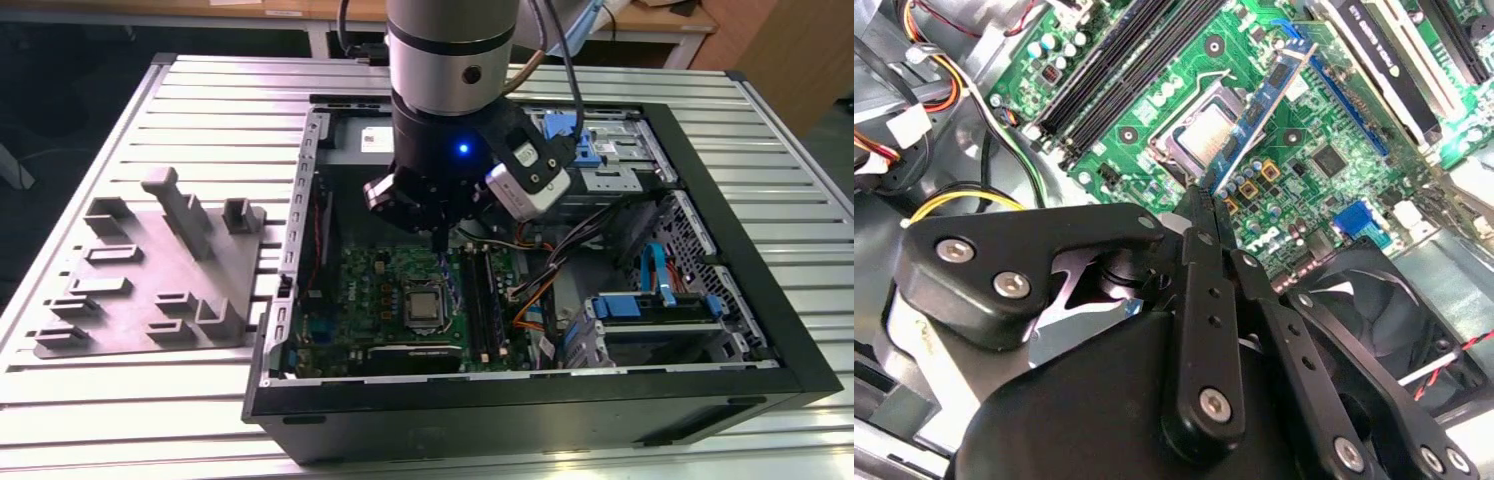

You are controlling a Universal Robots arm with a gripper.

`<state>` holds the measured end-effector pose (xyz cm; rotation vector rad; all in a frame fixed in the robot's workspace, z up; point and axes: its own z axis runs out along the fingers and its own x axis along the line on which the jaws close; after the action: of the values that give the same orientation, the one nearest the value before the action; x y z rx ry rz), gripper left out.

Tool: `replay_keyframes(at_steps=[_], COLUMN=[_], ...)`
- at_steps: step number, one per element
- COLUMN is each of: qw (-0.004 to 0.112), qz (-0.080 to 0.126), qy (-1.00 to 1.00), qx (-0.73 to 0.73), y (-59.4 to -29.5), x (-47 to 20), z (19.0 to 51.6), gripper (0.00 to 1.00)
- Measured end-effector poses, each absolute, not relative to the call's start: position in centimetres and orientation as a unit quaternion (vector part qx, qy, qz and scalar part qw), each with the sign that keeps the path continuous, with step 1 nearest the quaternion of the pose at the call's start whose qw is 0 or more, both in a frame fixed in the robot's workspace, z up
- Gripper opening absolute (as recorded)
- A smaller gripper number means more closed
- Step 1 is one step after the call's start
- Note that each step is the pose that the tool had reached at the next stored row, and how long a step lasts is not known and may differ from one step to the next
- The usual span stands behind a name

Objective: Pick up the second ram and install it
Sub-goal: 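Insert the second ram into the second slot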

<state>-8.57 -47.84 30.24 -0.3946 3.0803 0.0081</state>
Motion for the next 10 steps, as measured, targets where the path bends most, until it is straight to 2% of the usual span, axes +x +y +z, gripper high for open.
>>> replay_keyframes(at_steps=[10], qw=[0.018], qz=[0.003], qy=[0.991], qx=[-0.136], y=[-47.83], x=[-8.57], z=[30.24], gripper=[0.11])
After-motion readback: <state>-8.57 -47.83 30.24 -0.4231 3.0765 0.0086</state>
